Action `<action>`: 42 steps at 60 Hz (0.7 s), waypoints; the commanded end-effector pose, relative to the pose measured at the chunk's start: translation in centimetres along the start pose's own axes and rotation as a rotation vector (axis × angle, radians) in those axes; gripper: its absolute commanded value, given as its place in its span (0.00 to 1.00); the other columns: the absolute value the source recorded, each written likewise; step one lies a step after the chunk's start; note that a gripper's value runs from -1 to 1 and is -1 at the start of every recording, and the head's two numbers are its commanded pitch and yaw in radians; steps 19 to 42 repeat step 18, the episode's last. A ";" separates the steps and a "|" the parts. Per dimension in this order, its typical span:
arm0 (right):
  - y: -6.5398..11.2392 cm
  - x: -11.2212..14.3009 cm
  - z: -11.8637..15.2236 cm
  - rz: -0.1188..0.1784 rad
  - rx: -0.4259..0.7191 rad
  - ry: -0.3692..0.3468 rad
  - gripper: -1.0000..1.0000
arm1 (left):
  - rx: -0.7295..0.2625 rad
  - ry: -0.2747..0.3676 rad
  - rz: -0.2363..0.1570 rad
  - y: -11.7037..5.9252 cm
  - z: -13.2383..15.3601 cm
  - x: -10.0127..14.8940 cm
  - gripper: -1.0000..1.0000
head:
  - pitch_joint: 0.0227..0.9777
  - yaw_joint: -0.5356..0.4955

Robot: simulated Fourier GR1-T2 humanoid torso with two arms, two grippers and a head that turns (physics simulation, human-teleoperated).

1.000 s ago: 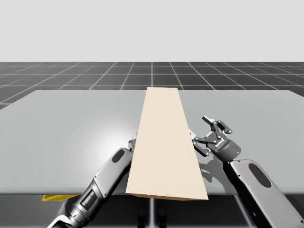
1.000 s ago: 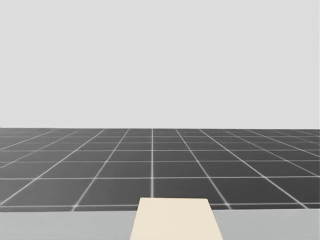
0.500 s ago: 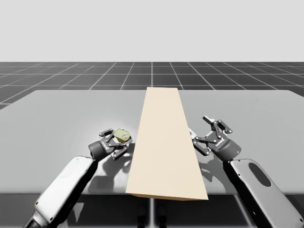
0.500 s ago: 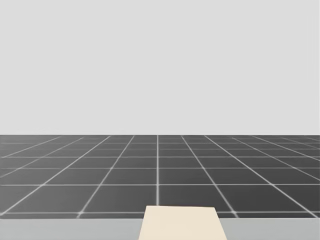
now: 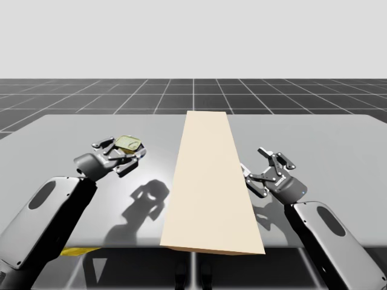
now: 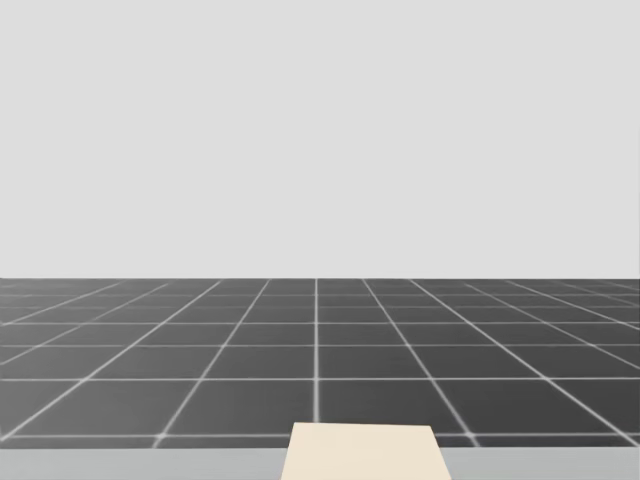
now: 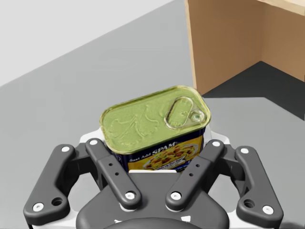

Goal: Retrieve the object from inside the box.

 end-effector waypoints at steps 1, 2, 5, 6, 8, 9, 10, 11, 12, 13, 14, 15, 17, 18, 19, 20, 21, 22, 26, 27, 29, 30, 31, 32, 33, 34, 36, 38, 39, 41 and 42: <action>0.0 -0.3 -0.1 -0.002 0.008 0.009 0.00 | -0.081 -0.093 -0.066 1.4 -2.1 5.9 1.00 | 0.04 0.51; 0.0 -0.3 -0.1 -0.001 0.008 0.010 0.00 | -0.077 -0.093 -0.069 1.5 -2.2 6.1 1.00 | 0.04 0.51; -0.1 -0.4 0.0 0.006 -0.013 0.022 0.00 | -0.064 -0.108 -0.074 1.9 -2.9 7.5 1.00 | 0.04 0.51; 0.0 -0.4 0.1 0.006 -0.019 0.021 0.00 | -0.060 -0.109 -0.080 2.0 -3.0 7.8 1.00 | 0.04 0.51; 0.0 -0.4 0.0 -0.002 -0.015 0.027 0.00 | -0.050 -0.122 -0.086 2.3 -3.3 8.7 1.00 | 0.04 0.51; 0.0 -0.5 -0.1 -0.006 -0.011 0.030 0.00 | -0.046 -0.139 -0.087 2.5 -3.5 9.6 1.00 | 0.04 0.51; 0.0 -0.5 -0.1 -0.006 -0.012 0.030 0.00 | -0.041 -0.145 -0.092 2.6 -3.5 9.9 1.00 | 0.04 0.51; 0.0 -0.5 -0.1 -0.007 -0.011 0.030 0.00 | -0.032 -0.156 -0.100 2.8 -3.6 10.6 1.00 | 0.04 0.51; 0.1 -0.6 -0.2 -0.007 -0.011 0.030 0.00 | -0.025 -0.168 -0.105 2.9 -3.6 11.3 1.00 | 0.04 0.51; 0.1 -0.6 -0.2 -0.008 -0.010 0.030 0.00 | -0.023 -0.175 -0.105 3.0 -3.6 11.7 1.00 | 0.04 0.51; 0.1 -0.7 -0.2 -0.009 -0.011 0.029 0.00 | -0.020 -0.190 -0.106 3.1 -3.6 12.4 1.00 | 0.04 0.51; 0.1 -0.7 -0.3 -0.010 -0.011 0.030 0.00 | -0.015 -0.205 -0.110 3.2 -3.6 13.1 1.00 | 0.04 0.51; 0.1 -0.8 -0.3 -0.015 -0.012 0.031 0.00 | -0.005 -0.223 -0.117 3.3 -3.6 14.2 1.00 | 0.05 0.51; 0.1 -0.8 -0.3 -0.017 -0.013 0.033 0.00 | -0.004 -0.229 -0.116 3.3 -3.5 14.5 1.00 | 0.05 0.51; 0.1 -0.8 -0.3 -0.017 -0.013 0.033 0.00 | -0.004 -0.229 -0.116 3.3 -3.5 14.5 1.00 | 0.05 0.51; 0.1 -0.8 -0.3 -0.017 -0.013 0.033 0.00 | -0.004 -0.229 -0.116 3.3 -3.5 14.5 1.00 | 0.05 0.51; 0.1 -0.8 -0.3 -0.017 -0.013 0.033 0.00 | -0.004 -0.229 -0.116 3.3 -3.5 14.5 1.00 | 0.05 0.51; 0.1 -0.8 -0.3 -0.017 -0.013 0.033 0.00 | -0.004 -0.229 -0.116 3.3 -3.5 14.5 1.00 | 0.05 0.51; 0.1 -0.8 -0.3 -0.017 -0.013 0.033 0.00 | -0.004 -0.229 -0.116 3.3 -3.5 14.5 1.00 | 0.05 0.51; 0.1 -0.8 -0.3 -0.017 -0.013 0.033 0.00 | -0.004 -0.229 -0.116 3.3 -3.5 14.5 1.00 | 0.05 0.51; 0.1 -0.8 -0.3 -0.017 -0.013 0.033 0.00 | -0.004 -0.229 -0.116 3.3 -3.5 14.5 1.00 | 0.05 0.51; 0.1 -0.8 -0.3 -0.017 -0.013 0.033 0.00 | -0.004 -0.229 -0.116 3.3 -3.5 14.5 1.00 | 0.05 0.51; 0.1 -0.8 -0.3 -0.017 -0.013 0.033 0.00 | -0.004 -0.229 -0.116 3.3 -3.5 14.5 1.00 | 0.05 0.51; 0.1 -0.8 -0.3 -0.017 -0.013 0.033 0.00 | -0.004 -0.229 -0.116 3.3 -3.5 14.5 1.00 | 0.05 0.51; 0.1 -0.8 -0.3 -0.017 -0.013 0.033 0.00 | -0.004 -0.229 -0.116 3.3 -3.5 14.5 1.00 | 0.05 0.51; 0.1 -0.8 -0.3 -0.017 -0.013 0.033 0.00 | -0.004 -0.229 -0.116 3.3 -3.5 14.5 1.00 | 0.05 0.51; 0.1 -0.8 -0.3 -0.017 -0.013 0.033 0.00 | -0.004 -0.229 -0.116 3.3 -3.5 14.5 1.00 | 0.05 0.51; 0.1 -0.8 -0.3 -0.017 -0.013 0.033 0.00 | -0.004 -0.229 -0.116 3.3 -3.5 14.5 1.00 | 0.05 0.51; 0.1 -0.8 -0.3 -0.017 -0.013 0.033 0.00 | -0.004 -0.229 -0.116 3.3 -3.5 14.5 1.00 | 0.05 0.51; 0.1 -0.8 -0.3 -0.017 -0.013 0.033 0.00 | -0.004 -0.229 -0.116 3.3 -3.5 14.5 1.00 | 0.05 0.51; 0.1 -0.8 -0.3 -0.017 -0.013 0.033 0.00 | -0.004 -0.229 -0.116 3.3 -3.5 14.5 1.00 | 0.05 0.51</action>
